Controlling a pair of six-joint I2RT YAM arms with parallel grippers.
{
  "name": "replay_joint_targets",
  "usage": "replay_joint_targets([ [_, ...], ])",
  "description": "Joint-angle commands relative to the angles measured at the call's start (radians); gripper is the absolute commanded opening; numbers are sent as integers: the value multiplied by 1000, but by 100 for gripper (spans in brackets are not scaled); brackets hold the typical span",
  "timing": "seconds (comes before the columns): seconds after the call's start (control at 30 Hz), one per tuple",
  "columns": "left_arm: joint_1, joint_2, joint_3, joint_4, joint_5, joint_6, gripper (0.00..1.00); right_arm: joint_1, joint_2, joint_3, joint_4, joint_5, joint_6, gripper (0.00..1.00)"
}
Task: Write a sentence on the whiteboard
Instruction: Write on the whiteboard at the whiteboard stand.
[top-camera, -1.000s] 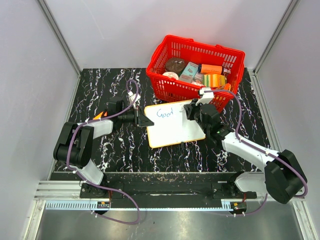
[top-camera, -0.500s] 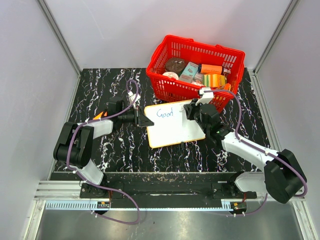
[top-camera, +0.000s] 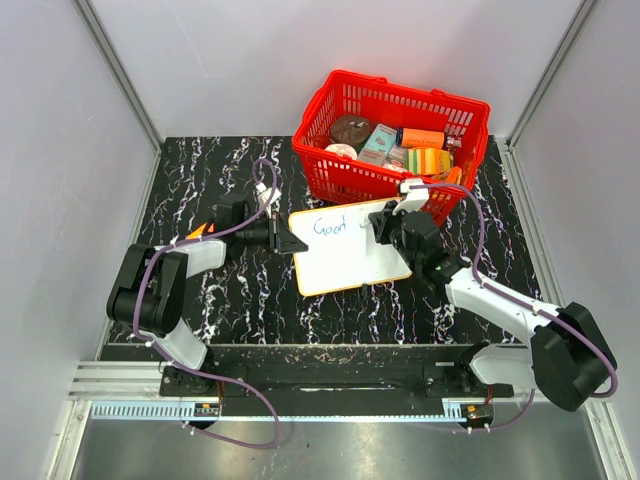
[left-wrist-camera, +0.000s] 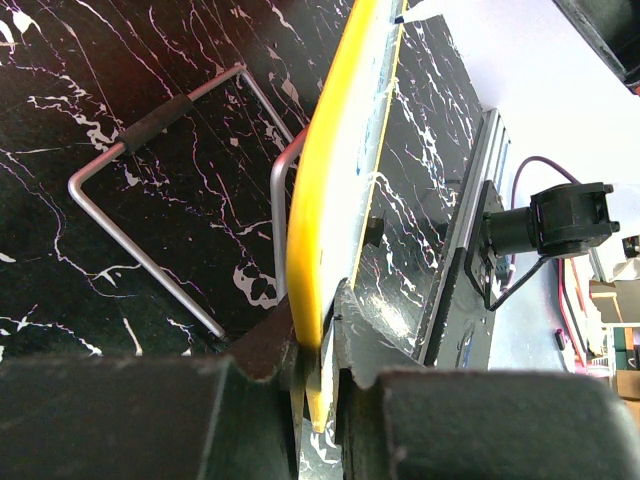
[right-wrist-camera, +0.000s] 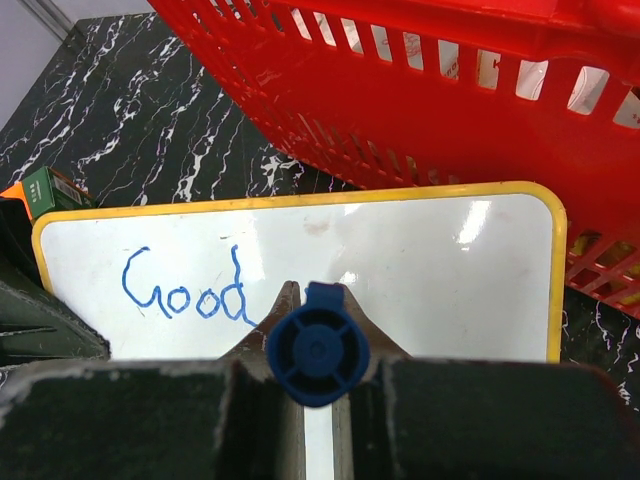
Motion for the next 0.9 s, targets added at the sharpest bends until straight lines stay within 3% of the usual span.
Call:
replay_joint_targets([
  [0.0, -16, 43, -5, -66, -164, 136, 0, -3, -29, -10, 7, -10, 2, 0],
  [0.87, -16, 43, -5, -68, -162, 137, 0, -3, -12, 40, 32, 52, -22, 0],
])
